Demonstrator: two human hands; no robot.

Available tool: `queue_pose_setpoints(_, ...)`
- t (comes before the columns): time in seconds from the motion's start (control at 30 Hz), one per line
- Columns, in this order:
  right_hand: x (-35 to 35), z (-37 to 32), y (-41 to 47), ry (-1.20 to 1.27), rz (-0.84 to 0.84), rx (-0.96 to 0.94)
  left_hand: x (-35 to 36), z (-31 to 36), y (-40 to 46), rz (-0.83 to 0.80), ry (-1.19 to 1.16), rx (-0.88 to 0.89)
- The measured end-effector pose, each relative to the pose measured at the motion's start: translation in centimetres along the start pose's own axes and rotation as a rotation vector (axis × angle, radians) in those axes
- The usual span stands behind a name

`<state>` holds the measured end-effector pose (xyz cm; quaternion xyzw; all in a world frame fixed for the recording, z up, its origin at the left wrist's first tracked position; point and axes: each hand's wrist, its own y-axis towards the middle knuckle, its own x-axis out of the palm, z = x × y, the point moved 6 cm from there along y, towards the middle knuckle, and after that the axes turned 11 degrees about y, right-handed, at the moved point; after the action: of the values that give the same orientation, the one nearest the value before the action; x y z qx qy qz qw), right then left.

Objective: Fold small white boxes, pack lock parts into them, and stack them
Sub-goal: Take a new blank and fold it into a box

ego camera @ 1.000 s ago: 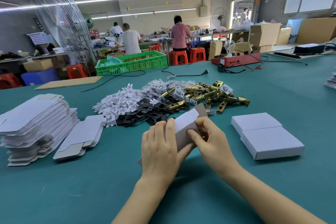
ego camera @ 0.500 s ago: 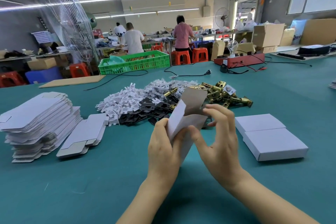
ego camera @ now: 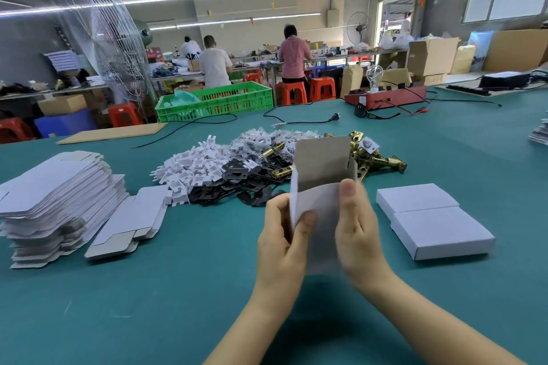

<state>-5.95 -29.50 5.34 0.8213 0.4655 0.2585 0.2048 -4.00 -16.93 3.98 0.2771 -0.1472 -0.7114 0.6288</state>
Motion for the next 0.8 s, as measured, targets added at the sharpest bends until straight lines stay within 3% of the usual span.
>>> queue_pose_setpoints(0.27,-0.7,0.4,-0.2,0.02,0.023,-0.057,1.5,-0.4,-0.5,-0.125,0.01,0.026)
queue_pose_setpoints(0.53,0.6,1.0,-0.1,0.03,-0.115,0.008,-0.1,-0.3,0.5,-0.054,0.018,0.051)
queue_pose_setpoints(0.8,1.2,2.2,0.1,0.165,-0.276,0.306,-0.5,-0.5,0.8,-0.009,0.036,0.129)
